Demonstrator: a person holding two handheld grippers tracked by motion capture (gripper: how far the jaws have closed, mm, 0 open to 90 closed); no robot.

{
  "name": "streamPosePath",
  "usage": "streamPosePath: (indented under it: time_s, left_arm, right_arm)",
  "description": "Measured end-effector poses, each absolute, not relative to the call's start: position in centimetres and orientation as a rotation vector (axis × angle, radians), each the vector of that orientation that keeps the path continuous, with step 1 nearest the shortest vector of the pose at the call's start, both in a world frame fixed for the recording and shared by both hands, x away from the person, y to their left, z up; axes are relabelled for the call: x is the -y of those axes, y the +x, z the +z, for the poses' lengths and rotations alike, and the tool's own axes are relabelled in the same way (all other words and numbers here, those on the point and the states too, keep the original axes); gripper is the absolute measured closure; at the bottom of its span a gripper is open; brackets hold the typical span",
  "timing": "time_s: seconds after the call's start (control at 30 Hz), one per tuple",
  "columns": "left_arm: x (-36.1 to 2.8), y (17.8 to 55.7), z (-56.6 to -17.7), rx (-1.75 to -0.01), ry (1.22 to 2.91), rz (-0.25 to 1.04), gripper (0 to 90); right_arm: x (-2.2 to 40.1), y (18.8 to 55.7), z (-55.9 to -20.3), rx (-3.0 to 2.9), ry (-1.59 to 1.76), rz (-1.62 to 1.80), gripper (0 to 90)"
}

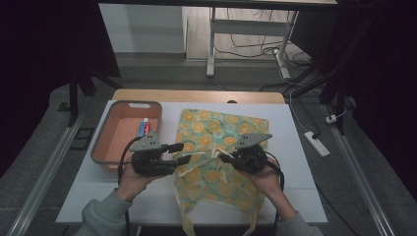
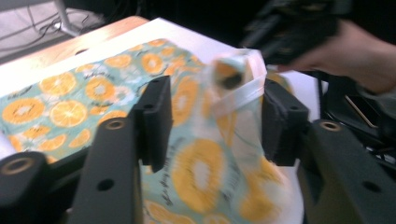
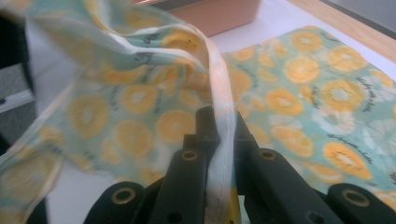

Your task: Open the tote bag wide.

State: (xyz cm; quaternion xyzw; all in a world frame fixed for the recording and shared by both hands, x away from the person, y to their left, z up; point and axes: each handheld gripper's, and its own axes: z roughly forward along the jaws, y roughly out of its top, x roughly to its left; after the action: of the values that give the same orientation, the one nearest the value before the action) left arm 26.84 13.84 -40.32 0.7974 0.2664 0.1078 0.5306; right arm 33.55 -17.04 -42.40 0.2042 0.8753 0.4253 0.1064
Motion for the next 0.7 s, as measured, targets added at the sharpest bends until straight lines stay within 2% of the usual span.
streamPosePath:
  time_s: [0.2, 0.3, 0.33, 0.47, 0.7]
  left_arm:
    - [-12.7, 24.3, -39.5, -0.531, 1.937, 0.256, 44.7]
    - [-10.9, 23.4, -39.8, -0.451, 1.973, 0.171, 44.1]
    - [-9.4, 23.1, -40.5, -0.410, 2.015, 0.127, 43.8]
    - [-7.3, 22.8, -41.9, -0.373, 2.099, 0.108, 43.4]
    - [-3.9, 24.1, -45.7, -0.401, 2.252, 0.073, 43.5]
  right_arm:
    - [17.4, 35.3, -43.3, -2.565, 0.662, 1.265, 86.8]
    - [17.4, 35.7, -43.9, -2.578, 0.679, 1.256, 86.7]
    - [17.4, 35.8, -44.1, -2.582, 0.683, 1.250, 86.7]
    - [17.5, 36.1, -44.6, -2.591, 0.690, 1.241, 86.7]
    - [18.0, 37.2, -45.2, -2.589, 0.729, 1.247, 86.7]
